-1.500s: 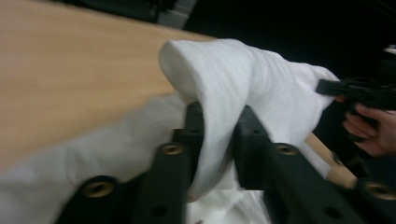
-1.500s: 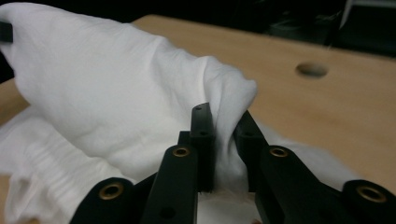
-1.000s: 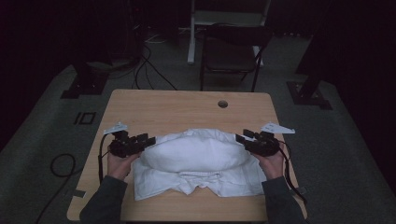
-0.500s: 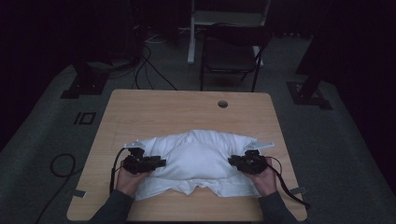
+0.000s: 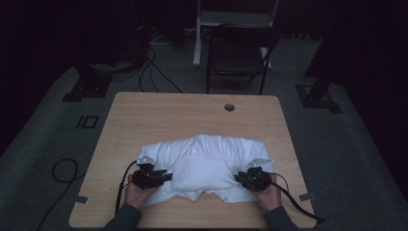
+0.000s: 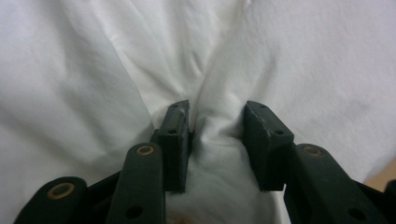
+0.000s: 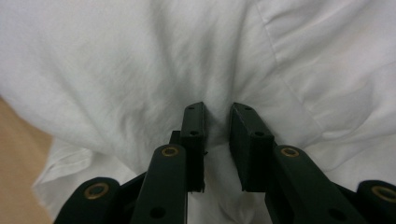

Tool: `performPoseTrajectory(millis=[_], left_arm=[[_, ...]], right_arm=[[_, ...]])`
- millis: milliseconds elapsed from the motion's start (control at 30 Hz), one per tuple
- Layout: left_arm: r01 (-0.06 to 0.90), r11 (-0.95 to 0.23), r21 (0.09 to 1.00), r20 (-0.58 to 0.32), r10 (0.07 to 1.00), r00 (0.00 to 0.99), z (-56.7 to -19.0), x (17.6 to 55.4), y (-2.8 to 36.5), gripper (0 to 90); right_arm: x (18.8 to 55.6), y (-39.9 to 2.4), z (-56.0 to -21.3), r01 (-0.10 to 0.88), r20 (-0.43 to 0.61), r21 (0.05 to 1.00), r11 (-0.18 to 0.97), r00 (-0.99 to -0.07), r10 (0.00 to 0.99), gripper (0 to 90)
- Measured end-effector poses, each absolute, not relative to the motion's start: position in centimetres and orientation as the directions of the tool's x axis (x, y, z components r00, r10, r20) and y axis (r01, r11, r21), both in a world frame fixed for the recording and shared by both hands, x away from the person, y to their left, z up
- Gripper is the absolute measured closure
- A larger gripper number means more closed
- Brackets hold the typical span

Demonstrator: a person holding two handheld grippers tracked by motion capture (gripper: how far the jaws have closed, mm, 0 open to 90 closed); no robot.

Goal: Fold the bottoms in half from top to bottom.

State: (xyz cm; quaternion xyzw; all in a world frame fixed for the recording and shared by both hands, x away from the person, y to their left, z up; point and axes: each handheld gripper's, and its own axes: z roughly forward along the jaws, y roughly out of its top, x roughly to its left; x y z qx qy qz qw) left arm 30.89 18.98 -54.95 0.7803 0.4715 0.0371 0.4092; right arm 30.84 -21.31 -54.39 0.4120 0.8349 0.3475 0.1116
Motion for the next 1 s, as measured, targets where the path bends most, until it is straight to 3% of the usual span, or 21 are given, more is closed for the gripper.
performPoseTrajectory(millis=[267,367,467,533,733,1000], left_arm=[[0.670,-0.182,0.719,-0.251,0.831,0.496,-55.2,33.5,19.7,63.9],[0.684,-0.153,0.713,-0.266,0.844,0.466,-55.0,34.4,20.1,62.8],[0.675,-0.137,0.725,-0.274,0.842,0.465,-53.8,34.4,20.8,53.0],[0.648,-0.091,0.757,-0.278,0.852,0.444,-52.4,34.2,22.1,48.3],[0.644,0.041,0.764,-0.295,0.910,0.292,-50.5,36.3,27.2,41.5],[0.738,0.118,0.664,-0.339,0.928,0.157,-53.2,39.1,29.5,32.7]], right_arm=[[34.5,-20.5,-54.8,0.589,0.092,0.713,0.381,-0.616,0.782,74.1],[35.6,-20.0,-54.8,0.604,0.119,0.709,0.364,-0.611,0.782,72.6],[35.9,-19.5,-54.0,0.607,0.074,0.682,0.408,-0.612,0.787,58.6],[35.9,-20.0,-53.0,0.593,0.066,0.703,0.393,-0.604,0.794,54.8],[38.3,-23.4,-50.5,0.589,0.080,0.767,0.256,-0.484,0.871,52.0],[42.7,-25.8,-52.6,0.658,0.120,0.744,0.115,-0.301,0.946,48.3]])
